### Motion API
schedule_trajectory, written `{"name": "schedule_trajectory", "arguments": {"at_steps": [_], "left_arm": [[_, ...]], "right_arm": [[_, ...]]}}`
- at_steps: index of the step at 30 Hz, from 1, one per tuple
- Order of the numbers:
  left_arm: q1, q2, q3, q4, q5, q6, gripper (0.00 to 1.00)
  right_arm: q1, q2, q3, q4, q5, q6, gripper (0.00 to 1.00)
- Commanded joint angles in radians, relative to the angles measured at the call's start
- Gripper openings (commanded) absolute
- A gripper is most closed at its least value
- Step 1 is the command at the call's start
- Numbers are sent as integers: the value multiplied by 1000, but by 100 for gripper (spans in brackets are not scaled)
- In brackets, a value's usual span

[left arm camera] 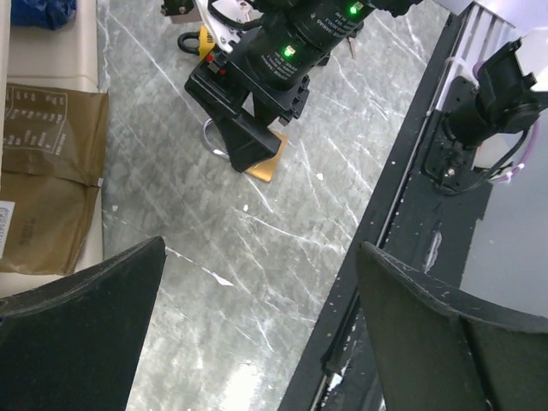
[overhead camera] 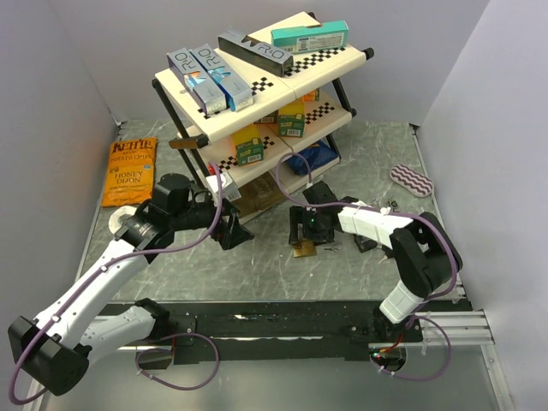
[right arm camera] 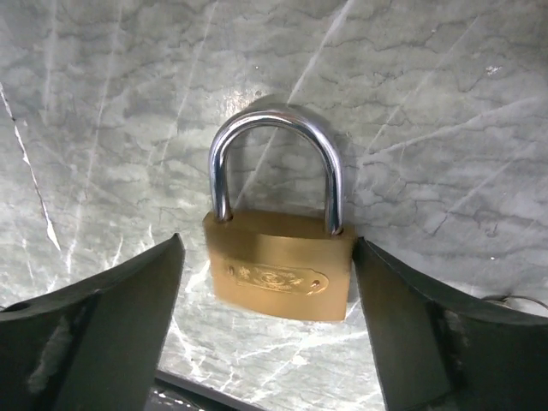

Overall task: Lock with the key
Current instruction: Place the lock at the center of the board, then reset both arms

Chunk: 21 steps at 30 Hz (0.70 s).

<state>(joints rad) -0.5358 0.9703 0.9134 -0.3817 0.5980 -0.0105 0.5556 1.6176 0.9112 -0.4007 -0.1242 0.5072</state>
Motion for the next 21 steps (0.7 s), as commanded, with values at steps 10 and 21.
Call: {"name": "schedule_trajectory", "arguments": {"at_steps": [10,21], "left_arm": [[68,-4,154,-193,42,-103,96],[232,-70,177,-255,-296,-146,96]], "right_arm": [[-32,-319,49,-92,23,-100,100],[-216,-718,-9,-98,95,-361,100]]}}
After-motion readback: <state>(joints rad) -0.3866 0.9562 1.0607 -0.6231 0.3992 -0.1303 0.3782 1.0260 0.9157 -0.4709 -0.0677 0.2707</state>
